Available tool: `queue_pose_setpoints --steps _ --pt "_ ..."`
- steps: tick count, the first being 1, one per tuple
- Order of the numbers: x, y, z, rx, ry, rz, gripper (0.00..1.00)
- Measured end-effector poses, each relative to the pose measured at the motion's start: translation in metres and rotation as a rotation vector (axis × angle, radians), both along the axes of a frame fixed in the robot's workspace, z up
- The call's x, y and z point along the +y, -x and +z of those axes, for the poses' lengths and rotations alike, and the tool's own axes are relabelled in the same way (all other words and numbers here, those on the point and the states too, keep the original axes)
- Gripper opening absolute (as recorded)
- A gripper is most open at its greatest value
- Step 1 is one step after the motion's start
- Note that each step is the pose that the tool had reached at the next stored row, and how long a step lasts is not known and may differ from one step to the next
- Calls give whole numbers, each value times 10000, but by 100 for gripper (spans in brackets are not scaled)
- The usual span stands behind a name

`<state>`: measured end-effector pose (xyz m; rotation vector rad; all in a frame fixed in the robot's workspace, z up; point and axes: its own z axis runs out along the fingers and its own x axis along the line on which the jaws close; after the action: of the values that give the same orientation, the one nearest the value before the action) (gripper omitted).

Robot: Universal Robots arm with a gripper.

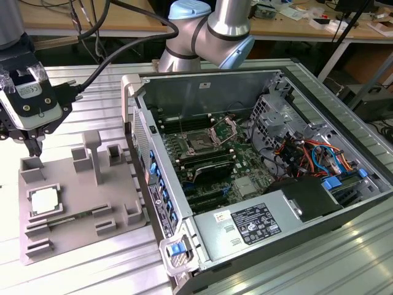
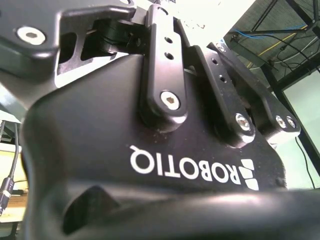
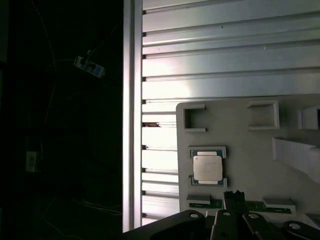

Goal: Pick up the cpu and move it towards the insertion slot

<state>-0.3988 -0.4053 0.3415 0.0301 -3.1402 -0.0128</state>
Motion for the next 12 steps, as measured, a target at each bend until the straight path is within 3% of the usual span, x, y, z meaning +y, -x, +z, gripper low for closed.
queue_pose_setpoints --steps 12 --pt "0 0 -33 0 0 0 11"
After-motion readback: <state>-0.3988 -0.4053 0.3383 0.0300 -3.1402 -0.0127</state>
